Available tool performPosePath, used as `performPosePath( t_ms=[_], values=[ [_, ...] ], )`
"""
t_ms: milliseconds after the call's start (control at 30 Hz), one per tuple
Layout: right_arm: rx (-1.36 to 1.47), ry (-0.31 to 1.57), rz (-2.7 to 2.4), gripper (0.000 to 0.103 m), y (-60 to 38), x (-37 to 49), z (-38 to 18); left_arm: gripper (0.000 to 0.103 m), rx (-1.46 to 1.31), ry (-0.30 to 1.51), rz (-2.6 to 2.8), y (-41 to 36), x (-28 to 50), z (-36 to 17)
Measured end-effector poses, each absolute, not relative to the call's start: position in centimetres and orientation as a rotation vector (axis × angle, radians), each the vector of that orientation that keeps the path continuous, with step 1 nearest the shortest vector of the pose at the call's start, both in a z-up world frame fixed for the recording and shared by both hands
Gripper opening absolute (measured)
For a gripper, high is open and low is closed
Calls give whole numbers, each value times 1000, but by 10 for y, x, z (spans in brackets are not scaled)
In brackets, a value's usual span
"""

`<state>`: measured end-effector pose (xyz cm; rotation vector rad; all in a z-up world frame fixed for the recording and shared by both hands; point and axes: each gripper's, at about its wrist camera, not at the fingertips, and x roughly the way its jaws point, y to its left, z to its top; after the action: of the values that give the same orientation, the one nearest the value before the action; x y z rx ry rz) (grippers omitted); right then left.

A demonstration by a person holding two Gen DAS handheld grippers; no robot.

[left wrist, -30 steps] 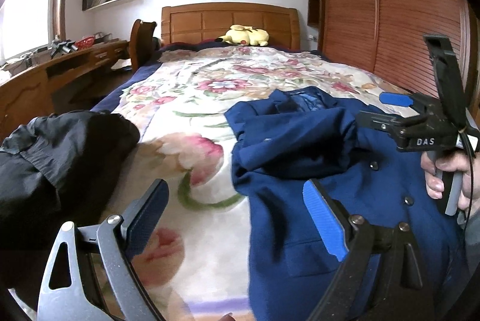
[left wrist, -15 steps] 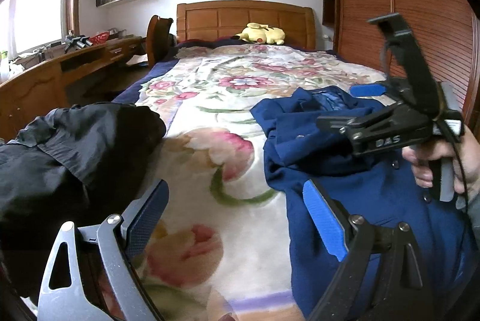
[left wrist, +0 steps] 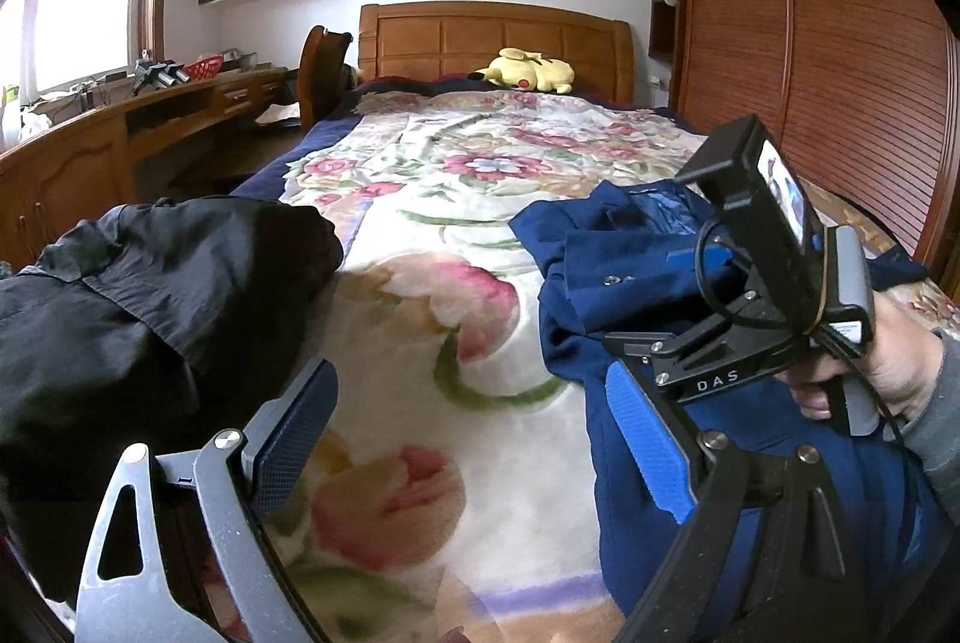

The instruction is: Fold large clothes

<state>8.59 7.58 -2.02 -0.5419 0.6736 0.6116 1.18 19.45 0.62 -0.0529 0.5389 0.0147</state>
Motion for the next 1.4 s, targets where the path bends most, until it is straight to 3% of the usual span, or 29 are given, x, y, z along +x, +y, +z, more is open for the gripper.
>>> performPosePath(
  t_ms=[133,267,367,467,1400],
  values=[
    [-566,697,595,89,75,92,-24,92,-54,539,13,194,12,6],
    [-544,699,596,62,71,96,-23,92,-50,539,4,194,11,7],
    [-494,692,624,33,62,94,-13,92,-46,538,-8,189,12,8],
    [-457,671,645,19,52,92,-4,92,-48,540,-28,183,15,8],
    [-152,441,396,14,-95,15,53,92,-42,509,-153,122,20,21]
  ],
)
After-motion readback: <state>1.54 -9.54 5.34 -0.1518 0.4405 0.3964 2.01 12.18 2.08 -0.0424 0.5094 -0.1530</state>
